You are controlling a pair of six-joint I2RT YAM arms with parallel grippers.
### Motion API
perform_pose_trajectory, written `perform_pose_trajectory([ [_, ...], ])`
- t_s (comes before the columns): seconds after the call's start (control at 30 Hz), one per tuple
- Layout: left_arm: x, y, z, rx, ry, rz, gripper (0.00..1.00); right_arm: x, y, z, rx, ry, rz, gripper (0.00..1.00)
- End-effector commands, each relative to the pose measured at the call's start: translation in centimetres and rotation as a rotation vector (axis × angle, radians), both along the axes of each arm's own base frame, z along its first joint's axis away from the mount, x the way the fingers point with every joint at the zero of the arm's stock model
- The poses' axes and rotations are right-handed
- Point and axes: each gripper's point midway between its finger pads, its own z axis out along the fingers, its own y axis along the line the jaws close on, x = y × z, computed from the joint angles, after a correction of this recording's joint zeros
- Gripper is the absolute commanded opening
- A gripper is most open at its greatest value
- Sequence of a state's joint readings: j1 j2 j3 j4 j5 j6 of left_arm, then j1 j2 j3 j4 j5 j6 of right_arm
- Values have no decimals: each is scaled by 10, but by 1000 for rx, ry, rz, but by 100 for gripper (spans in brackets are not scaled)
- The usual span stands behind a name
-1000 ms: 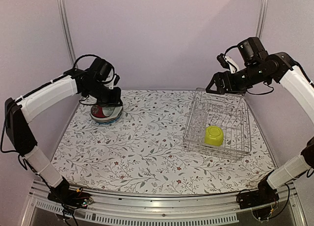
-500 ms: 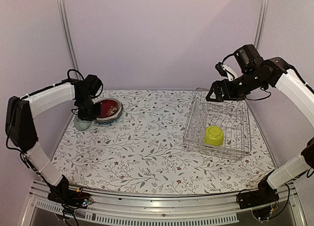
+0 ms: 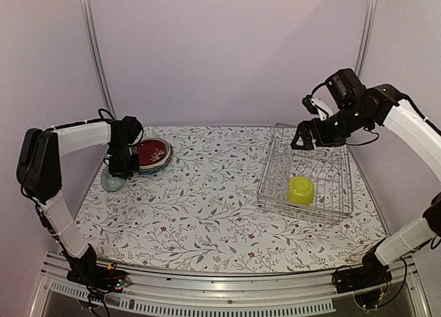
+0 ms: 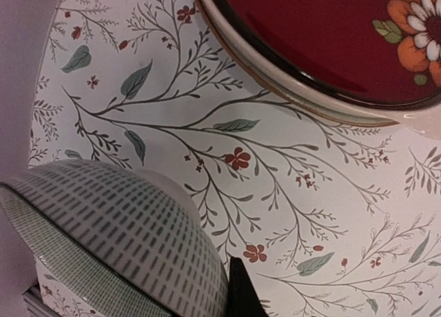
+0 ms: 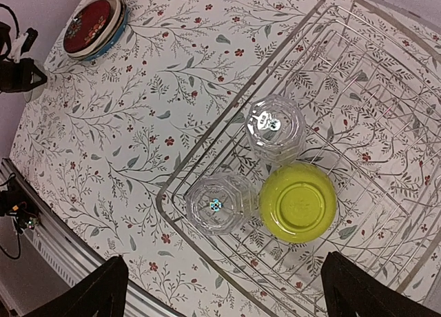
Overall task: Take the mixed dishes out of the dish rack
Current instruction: Place the bowl at the corner of the board.
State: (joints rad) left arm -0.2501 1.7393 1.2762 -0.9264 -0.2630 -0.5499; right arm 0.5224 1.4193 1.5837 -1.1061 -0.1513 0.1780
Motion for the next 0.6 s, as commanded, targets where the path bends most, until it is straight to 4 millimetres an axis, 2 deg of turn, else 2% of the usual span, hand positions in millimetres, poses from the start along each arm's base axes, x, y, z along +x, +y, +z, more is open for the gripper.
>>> perform_pose_trajectory([
  [0.0,7,10,-10,37,7,9,0,-3,-8,-7,-32,16,-12,99],
  [0.17,6,11,-28,44,61,1,0,-3,-10,-11,-32,27,-17,99],
  [0.57,1,13,-50,65,137,-8,3,1,-8,-8,-13,27,-21,99],
])
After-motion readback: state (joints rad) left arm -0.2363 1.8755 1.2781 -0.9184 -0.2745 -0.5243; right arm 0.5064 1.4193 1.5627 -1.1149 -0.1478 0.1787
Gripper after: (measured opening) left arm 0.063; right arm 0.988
